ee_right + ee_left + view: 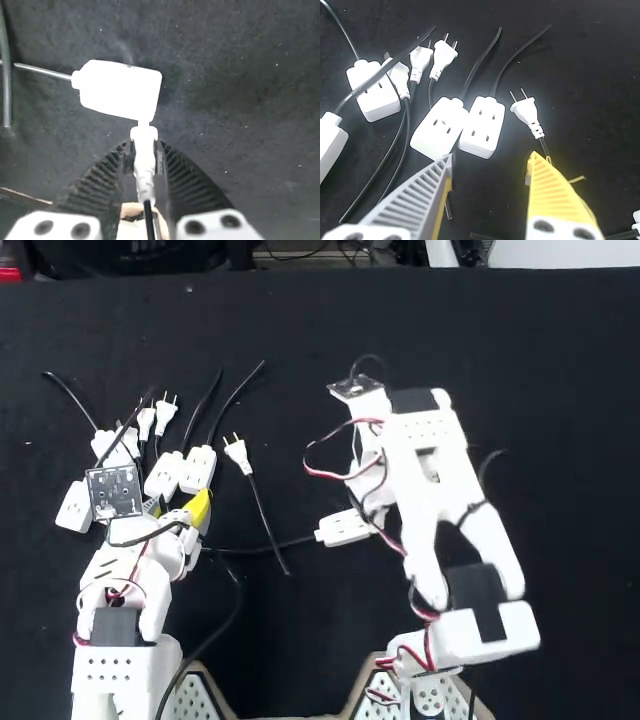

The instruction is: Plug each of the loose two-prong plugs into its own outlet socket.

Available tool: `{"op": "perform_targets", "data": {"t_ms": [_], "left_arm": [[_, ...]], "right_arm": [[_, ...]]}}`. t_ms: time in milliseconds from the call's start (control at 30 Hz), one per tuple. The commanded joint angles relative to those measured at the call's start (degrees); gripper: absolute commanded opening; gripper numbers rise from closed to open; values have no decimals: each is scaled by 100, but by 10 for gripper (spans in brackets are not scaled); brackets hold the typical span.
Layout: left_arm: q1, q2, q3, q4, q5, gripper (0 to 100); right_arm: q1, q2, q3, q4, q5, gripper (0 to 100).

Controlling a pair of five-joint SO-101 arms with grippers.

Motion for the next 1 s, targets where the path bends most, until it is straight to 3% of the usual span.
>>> {"op": "perform_targets", "data": {"t_ms": [0,300,967], "left_arm": [[-66,-44,-40,-88,53,245],[-66,-44,-40,-88,53,245],[-75,-44,-40,-88,53,245]], "right_arm": [[-220,251,-734,413,-149,10],[-299,1077,-1974,1099,-114,10],[-281,1736,-2114,730,105,10]]}}
